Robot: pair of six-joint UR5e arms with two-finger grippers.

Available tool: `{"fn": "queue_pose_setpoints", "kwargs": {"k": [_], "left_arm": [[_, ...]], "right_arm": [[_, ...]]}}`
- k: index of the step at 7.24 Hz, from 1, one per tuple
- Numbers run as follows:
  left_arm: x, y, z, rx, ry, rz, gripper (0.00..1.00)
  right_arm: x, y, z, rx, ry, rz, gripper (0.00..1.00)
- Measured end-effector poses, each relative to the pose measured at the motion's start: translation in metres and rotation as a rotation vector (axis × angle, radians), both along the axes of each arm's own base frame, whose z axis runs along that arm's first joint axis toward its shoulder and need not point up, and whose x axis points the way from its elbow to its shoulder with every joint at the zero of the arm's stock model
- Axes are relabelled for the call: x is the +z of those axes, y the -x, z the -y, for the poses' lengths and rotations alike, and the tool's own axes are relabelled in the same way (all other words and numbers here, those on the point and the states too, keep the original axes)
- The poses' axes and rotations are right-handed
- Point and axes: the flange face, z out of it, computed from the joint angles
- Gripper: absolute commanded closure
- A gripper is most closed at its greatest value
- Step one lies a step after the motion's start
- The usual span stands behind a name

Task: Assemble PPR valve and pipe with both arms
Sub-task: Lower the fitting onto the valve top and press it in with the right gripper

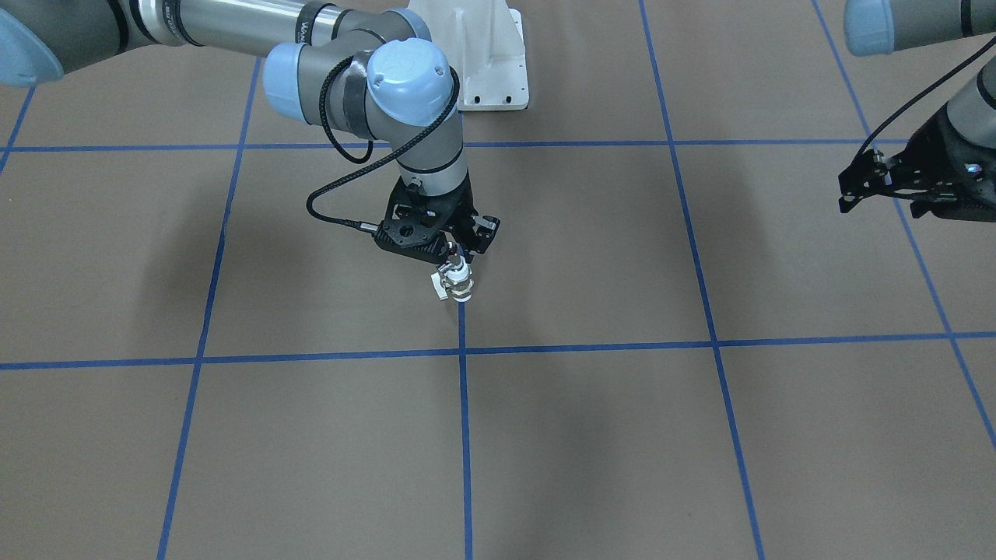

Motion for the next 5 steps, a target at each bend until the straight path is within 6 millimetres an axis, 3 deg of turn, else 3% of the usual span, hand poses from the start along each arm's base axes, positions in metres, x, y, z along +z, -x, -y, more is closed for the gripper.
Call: {"fn": "queue_pose_setpoints", "kwargs": {"k": [5], "left_arm": [[-0.0007,0.0001,-0.0004,-0.001,0.0,-0.001,0.0]], "right_arm": [[-0.0009,0.0004,-0.0006,-0.001,0.0,0.002,0.37]]}}
